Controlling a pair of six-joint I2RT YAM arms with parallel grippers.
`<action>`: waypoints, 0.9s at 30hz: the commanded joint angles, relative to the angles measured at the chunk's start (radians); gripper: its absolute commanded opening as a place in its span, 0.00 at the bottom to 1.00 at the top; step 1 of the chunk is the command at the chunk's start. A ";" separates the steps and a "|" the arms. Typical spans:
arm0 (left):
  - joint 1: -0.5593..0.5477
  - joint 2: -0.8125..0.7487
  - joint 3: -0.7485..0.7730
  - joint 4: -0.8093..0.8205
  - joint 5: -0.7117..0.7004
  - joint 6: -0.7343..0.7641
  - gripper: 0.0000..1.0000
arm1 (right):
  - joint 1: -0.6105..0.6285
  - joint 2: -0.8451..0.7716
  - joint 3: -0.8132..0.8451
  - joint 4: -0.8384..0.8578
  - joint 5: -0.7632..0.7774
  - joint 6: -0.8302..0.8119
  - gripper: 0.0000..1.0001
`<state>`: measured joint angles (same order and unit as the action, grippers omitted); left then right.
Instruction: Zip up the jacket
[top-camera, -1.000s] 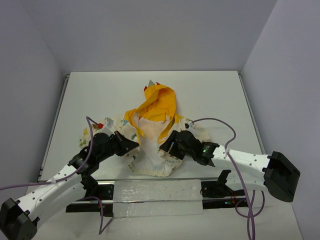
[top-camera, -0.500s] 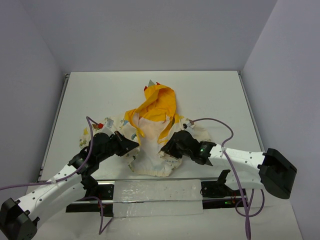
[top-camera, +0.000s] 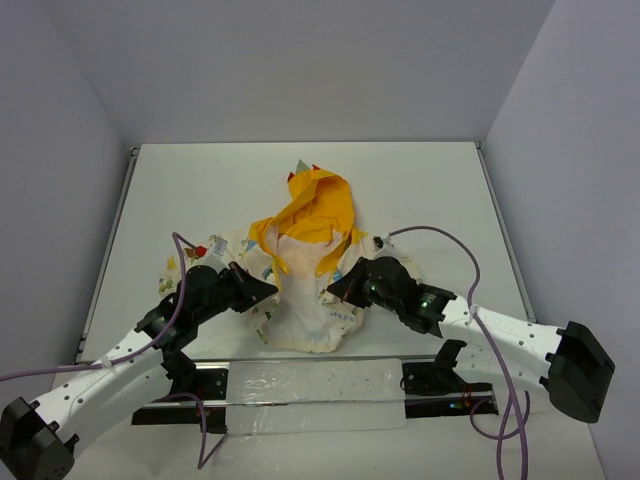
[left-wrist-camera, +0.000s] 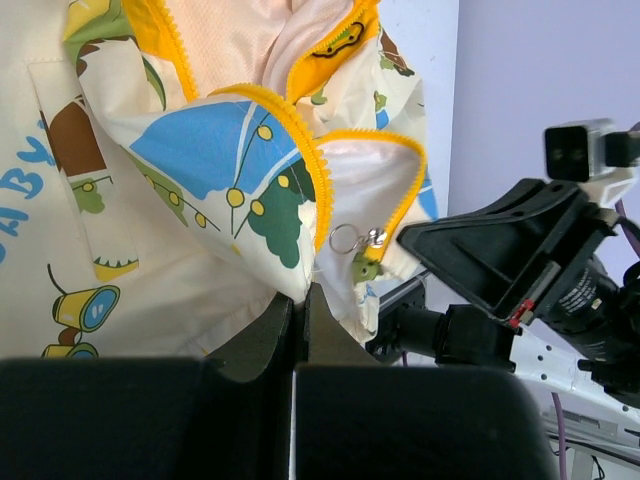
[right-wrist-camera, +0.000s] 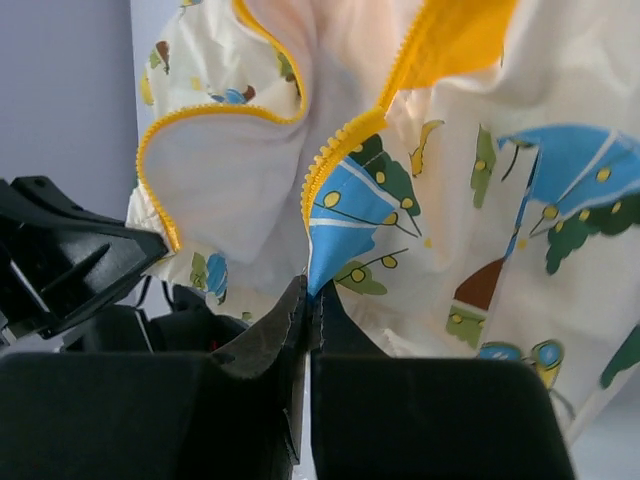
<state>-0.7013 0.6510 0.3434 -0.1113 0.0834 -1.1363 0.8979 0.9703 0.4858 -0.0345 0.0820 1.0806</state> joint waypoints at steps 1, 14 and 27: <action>-0.001 0.005 0.078 0.047 0.016 0.045 0.00 | -0.073 0.012 0.075 0.052 -0.127 -0.287 0.00; 0.000 0.041 0.147 0.096 0.079 0.217 0.00 | -0.152 0.128 0.185 0.191 -0.657 -0.772 0.00; -0.001 -0.045 0.071 0.322 0.006 0.297 0.00 | -0.181 0.132 0.299 0.029 -0.729 -0.827 0.00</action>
<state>-0.7013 0.6655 0.4372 0.0505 0.1395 -0.8551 0.7315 1.1341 0.7658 -0.0113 -0.6161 0.2826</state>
